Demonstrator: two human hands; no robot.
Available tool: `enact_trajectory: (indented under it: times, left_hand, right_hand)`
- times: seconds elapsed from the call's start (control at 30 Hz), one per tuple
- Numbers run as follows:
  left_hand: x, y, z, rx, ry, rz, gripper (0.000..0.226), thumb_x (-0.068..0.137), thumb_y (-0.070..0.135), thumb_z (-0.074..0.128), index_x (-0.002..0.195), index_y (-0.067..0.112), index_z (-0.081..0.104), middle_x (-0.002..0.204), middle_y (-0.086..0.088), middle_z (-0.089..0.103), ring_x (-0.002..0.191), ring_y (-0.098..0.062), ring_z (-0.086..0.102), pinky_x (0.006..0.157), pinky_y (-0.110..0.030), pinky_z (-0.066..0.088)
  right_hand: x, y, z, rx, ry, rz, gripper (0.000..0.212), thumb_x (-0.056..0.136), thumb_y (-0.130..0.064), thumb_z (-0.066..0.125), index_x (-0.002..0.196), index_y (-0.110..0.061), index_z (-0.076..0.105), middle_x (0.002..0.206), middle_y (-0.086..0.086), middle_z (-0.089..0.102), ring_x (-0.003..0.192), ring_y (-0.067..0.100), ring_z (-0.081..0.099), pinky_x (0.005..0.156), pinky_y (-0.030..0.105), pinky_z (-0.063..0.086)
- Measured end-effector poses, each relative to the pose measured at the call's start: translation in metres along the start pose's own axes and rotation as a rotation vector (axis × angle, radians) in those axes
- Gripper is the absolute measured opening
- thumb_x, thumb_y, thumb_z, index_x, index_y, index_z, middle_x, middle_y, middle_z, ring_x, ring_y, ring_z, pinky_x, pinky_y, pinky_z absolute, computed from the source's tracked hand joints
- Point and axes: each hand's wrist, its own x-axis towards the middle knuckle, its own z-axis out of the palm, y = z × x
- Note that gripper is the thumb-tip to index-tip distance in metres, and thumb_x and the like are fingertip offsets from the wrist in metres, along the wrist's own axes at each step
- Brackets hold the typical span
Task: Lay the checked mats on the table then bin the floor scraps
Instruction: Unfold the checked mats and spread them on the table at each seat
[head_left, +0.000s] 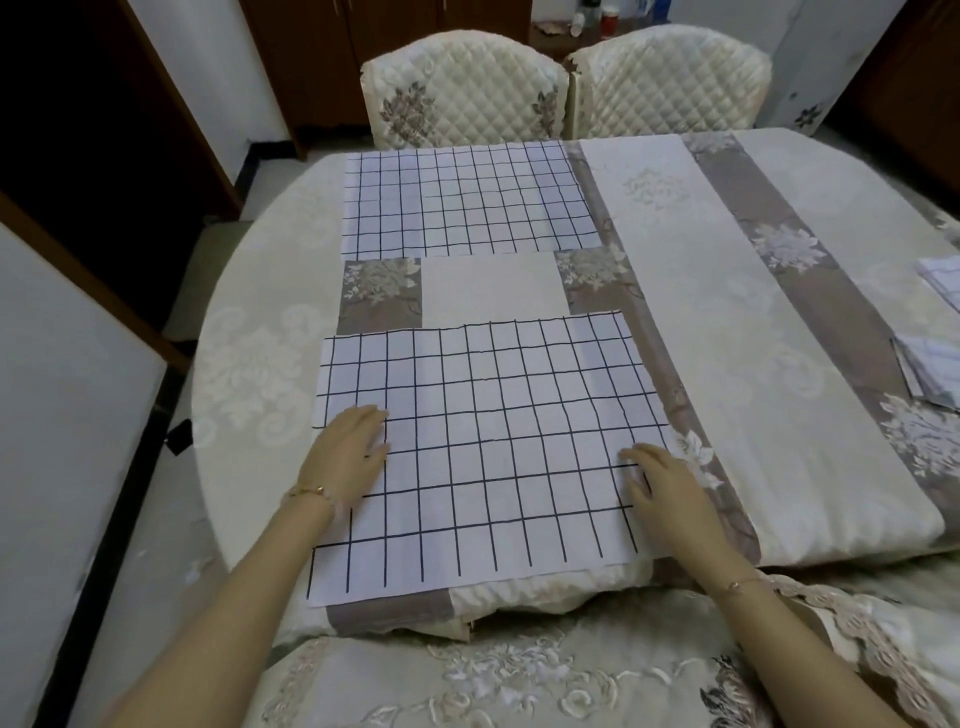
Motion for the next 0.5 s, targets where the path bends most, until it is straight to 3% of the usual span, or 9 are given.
enact_trajectory:
  times: [0.13, 0.23, 0.33, 0.4, 0.5]
  left_hand:
    - [0.017, 0.0, 0.013, 0.196, -0.198, 0.03, 0.072, 0.092, 0.055, 0.037, 0.15, 0.02, 0.013, 0.16, 0.003, 0.006, 0.147, -0.017, 0.004, 0.12, -0.036, 0.007]
    - [0.018, -0.01, 0.015, 0.249, -0.228, 0.033, 0.098, 0.072, 0.077, 0.021, 0.151, 0.022, 0.004, 0.159, 0.008, -0.001, 0.147, -0.014, 0.0, 0.12, -0.036, 0.004]
    - [0.018, -0.017, 0.015, 0.24, -0.238, 0.029, 0.109, 0.058, 0.082, 0.01, 0.15, 0.026, 0.001, 0.159, 0.01, -0.005, 0.147, -0.013, -0.002, 0.119, -0.036, 0.002]
    - [0.02, -0.017, 0.014, 0.236, -0.248, 0.024, 0.108, 0.06, 0.083, 0.014, 0.15, 0.026, 0.0, 0.159, 0.01, -0.006, 0.147, -0.013, -0.003, 0.12, -0.038, 0.002]
    - [0.02, -0.015, 0.014, 0.248, -0.241, 0.02, 0.093, 0.08, 0.073, 0.037, 0.15, 0.025, 0.0, 0.159, 0.009, -0.007, 0.147, -0.013, -0.003, 0.12, -0.039, 0.003]
  right_hand:
    - [-0.008, 0.006, 0.006, -0.147, -0.081, -0.068, 0.046, 0.098, -0.026, 0.045, 0.143, -0.02, 0.038, 0.152, 0.0, 0.034, 0.139, 0.018, 0.034, 0.108, 0.028, 0.034]
    - [-0.011, 0.012, 0.004, -0.173, -0.155, -0.076, 0.051, 0.099, -0.028, 0.042, 0.148, -0.024, 0.027, 0.157, -0.006, 0.022, 0.146, 0.016, 0.019, 0.113, 0.03, 0.028]
    - [-0.011, 0.013, 0.003, -0.182, -0.179, -0.078, 0.054, 0.099, -0.029, 0.041, 0.149, -0.026, 0.023, 0.158, -0.007, 0.017, 0.147, 0.015, 0.015, 0.114, 0.029, 0.026]
    - [-0.011, 0.013, 0.002, -0.199, -0.199, -0.073, 0.055, 0.099, -0.031, 0.04, 0.15, -0.027, 0.019, 0.159, -0.008, 0.013, 0.147, 0.014, 0.012, 0.114, 0.03, 0.025]
    - [-0.01, 0.013, 0.0, -0.206, -0.238, -0.069, 0.057, 0.098, -0.031, 0.039, 0.15, -0.028, 0.016, 0.16, -0.009, 0.008, 0.148, 0.014, 0.009, 0.115, 0.032, 0.022]
